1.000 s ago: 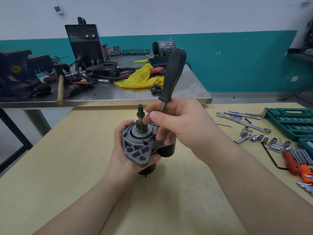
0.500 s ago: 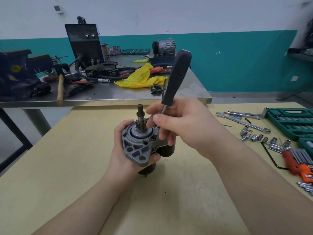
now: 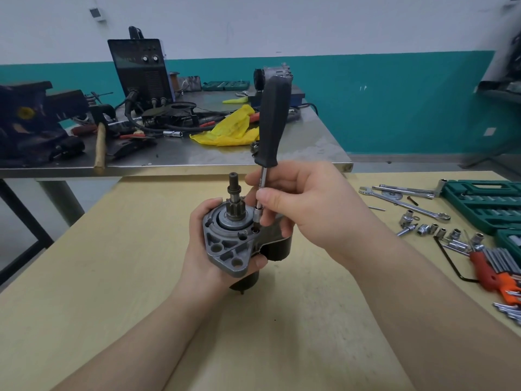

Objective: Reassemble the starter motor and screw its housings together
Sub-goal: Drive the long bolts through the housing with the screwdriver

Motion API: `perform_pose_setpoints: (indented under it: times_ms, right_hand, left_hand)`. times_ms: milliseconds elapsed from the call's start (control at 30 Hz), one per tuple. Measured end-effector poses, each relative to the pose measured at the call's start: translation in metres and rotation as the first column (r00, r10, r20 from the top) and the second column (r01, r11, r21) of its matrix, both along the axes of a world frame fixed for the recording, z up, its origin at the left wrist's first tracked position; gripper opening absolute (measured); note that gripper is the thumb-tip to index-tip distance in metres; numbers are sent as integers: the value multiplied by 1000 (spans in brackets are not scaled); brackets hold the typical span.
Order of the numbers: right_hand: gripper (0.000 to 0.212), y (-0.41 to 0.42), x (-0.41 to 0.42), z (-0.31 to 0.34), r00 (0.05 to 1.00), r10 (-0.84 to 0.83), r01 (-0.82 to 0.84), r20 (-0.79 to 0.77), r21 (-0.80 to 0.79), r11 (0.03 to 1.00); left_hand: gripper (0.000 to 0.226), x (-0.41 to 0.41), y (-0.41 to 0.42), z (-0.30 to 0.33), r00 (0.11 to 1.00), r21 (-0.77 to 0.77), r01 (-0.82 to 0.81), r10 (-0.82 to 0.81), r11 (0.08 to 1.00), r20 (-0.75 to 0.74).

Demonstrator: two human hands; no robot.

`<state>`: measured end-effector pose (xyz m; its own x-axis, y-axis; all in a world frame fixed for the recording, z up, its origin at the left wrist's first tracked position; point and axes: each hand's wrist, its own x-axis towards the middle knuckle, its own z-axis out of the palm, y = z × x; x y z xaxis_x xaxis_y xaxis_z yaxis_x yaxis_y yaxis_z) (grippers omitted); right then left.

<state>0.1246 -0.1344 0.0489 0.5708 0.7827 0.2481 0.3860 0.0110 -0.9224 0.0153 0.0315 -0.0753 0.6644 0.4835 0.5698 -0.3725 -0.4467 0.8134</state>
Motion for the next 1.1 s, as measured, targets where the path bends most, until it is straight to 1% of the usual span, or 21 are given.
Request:
perform_pose_setpoints:
  times_ms: [100, 167, 200, 333, 400, 467, 533, 600, 667, 733, 800, 900, 967, 1033, 1067, 1100]
  right_hand:
    - [10, 3, -2, -3, 998, -64, 64, 12, 17, 998]
    - [18, 6, -3, -7, 994, -107, 106, 36, 20, 994]
    - [19, 8, -3, -8, 994, -107, 106, 31, 26, 994]
    - [6, 4, -1, -6, 1000, -18, 18, 4, 21, 1000]
    - [14, 1, 1, -3, 1000, 16, -16, 3, -3, 1000]
    - [15, 0, 1, -2, 1000, 0, 0, 15, -12, 1000]
    - [6, 2, -1, -3, 997, -60, 60, 43, -10, 998]
    - [9, 4, -3, -5, 993, -98, 98, 69, 3, 995]
    - [8, 3, -5, -4, 997, -65, 65, 34, 13, 998]
    - [18, 1, -5, -1, 1000, -11, 11, -5, -6, 1000]
    - [21, -1, -4, 2, 1000, 17, -17, -3, -31, 999]
    - [6, 1, -5, -1, 997, -68, 68, 45, -8, 998]
    - [14, 3, -5, -5, 990, -126, 126, 67, 9, 992]
    - [8, 4, -6, -4, 993, -110, 110, 34, 1, 994]
    - [7, 3, -5, -3, 997, -75, 75, 14, -13, 997]
    - [13, 1, -4, -1, 999, -41, 40, -13, -28, 999]
  left_hand:
    - [102, 1, 1, 0, 1000, -2, -2, 2, 1000, -3]
    - [101, 2, 2, 0, 1000, 4, -12, 12, 1000, 0]
    - [102, 2, 3, -1, 1000, 4, -13, 13, 1000, 1]
    - [108, 1, 3, -2, 1000, -13, -10, 10, 1000, -5]
    - [107, 1, 1, -2, 1000, 9, -7, 7, 1000, -9]
    - [108, 0, 0, 0, 1000, 10, -6, 6, 1000, -11]
    - [105, 0, -3, 2, 1000, -16, 2, -2, 1000, -9]
    - [102, 0, -5, 4, 1000, -36, 2, -2, 999, -3]
    - [101, 0, -5, 5, 1000, -39, 5, -5, 999, -3]
    - [100, -1, -4, 4, 1000, -29, 8, -8, 1000, -11]
    - [99, -1, -2, 4, 1000, -15, 12, -12, 1000, -9]
    - [100, -1, -1, 4, 1000, -7, 7, -7, 1000, -4]
    - [101, 1, -1, 3, 1000, -5, 0, 0, 1000, -1]
    - [101, 1, -1, 2, 1000, -11, 8, -8, 1000, 0]
    - [102, 0, -1, 1, 1000, -9, 11, -11, 1000, 0]
    - [103, 0, 0, 1, 1000, 2, 9, -9, 1000, -1]
